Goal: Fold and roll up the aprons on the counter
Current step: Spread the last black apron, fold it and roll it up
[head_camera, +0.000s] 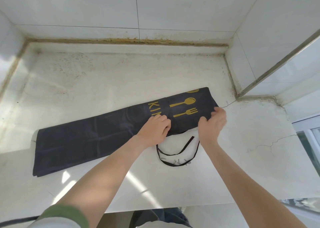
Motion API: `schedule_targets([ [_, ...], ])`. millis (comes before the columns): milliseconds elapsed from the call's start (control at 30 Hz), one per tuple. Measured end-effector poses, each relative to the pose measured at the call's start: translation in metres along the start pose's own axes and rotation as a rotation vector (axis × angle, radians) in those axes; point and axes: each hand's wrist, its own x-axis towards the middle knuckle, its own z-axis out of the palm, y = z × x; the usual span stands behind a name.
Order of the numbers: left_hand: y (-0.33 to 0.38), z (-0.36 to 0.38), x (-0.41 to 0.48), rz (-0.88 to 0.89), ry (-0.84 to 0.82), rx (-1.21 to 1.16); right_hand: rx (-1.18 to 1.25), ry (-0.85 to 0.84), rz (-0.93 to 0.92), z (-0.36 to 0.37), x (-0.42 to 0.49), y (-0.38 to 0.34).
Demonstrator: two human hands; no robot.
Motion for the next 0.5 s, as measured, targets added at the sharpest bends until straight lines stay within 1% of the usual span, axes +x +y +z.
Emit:
schedule_targets([
  [33,0.0,-0.001,0.003,-0.004,0.014,0.022,-0.109,-0.063,-0.213,0.001,0.002,0.001],
  [67,0.0,0.001,0.006,-0.01,0.043,0.051,-0.215,-0.178,-0.407,0.005,0.004,0.003],
  [100,-0.001,0.004,0.006,-0.033,0.069,0.088,-0.313,-0.325,-0.542,0.009,0.006,0.005],
  [133,-0.003,0.008,0.006,-0.072,0.069,0.138,-0.422,-0.461,-0.616,0.015,0.007,0.007],
  [167,-0.005,0.013,0.007,-0.115,0.06,0.201,-0.546,-0.562,-0.66,0.021,0.007,0.01],
  [200,-0.005,0.016,0.009,-0.158,0.036,0.255,-0.662,-0.617,-0.685,0.027,0.008,0.016],
  [233,-0.005,0.018,0.009,-0.198,0.007,0.292,-0.745,-0.632,-0.697,0.032,0.009,0.021],
  [300,-0.006,0.022,0.011,-0.242,-0.011,0.312,-0.81,-0.582,-0.631,0.036,0.017,0.03],
  [433,-0.009,0.03,0.012,-0.241,-0.003,0.347,-0.811,-0.253,-0.351,0.025,0.047,0.034],
  [500,-0.01,0.032,0.013,-0.244,0.013,0.351,-0.833,-0.191,-0.263,0.017,0.057,0.032],
])
